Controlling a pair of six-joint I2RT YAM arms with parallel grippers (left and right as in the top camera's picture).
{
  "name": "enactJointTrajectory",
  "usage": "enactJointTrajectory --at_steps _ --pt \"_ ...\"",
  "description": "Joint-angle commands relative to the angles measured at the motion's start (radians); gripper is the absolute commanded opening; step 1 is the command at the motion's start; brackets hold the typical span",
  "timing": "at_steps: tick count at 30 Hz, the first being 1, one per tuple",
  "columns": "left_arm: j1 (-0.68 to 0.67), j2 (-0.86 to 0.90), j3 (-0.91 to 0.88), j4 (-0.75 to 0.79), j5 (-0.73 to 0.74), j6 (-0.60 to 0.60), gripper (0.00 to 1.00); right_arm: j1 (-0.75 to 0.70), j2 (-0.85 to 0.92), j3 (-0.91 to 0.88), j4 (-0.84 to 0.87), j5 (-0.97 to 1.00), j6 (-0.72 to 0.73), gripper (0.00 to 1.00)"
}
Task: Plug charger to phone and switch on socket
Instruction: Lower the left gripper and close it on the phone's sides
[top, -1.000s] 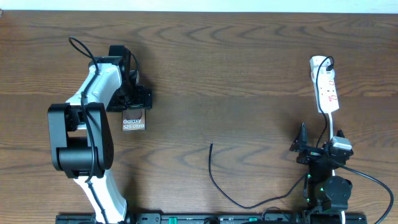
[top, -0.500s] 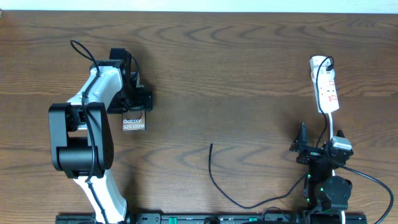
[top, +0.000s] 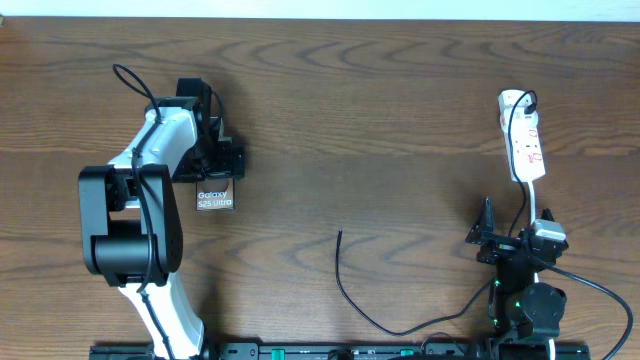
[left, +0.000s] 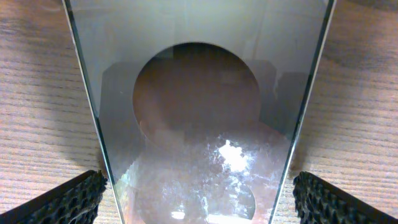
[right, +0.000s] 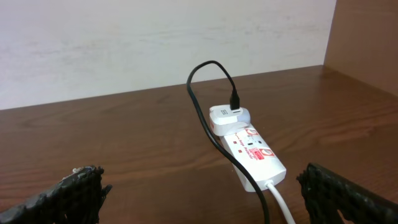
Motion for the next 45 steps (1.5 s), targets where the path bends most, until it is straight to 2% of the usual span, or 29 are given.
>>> enactJointTrajectory --at_steps 1,12,31,45 --pt "-0.001 0.005 -0.01 0.012 -0.016 0.007 0.98 -0.004 -0.006 -0.001 -0.004 -0.003 -0.012 0.99" --pt "-0.001 0.005 -0.018 0.042 -0.016 0.006 0.98 -0.004 -0.006 -0.001 -0.005 -0.003 -0.012 0.99" --pt "-0.001 0.005 -0.134 0.142 -0.016 0.003 0.98 -0.004 -0.005 -0.001 -0.005 -0.003 -0.012 0.99" --pt "-0.001 0.005 -0.148 0.146 -0.016 0.003 0.98 -0.004 -0.005 -0.001 -0.004 -0.003 -0.012 0.99"
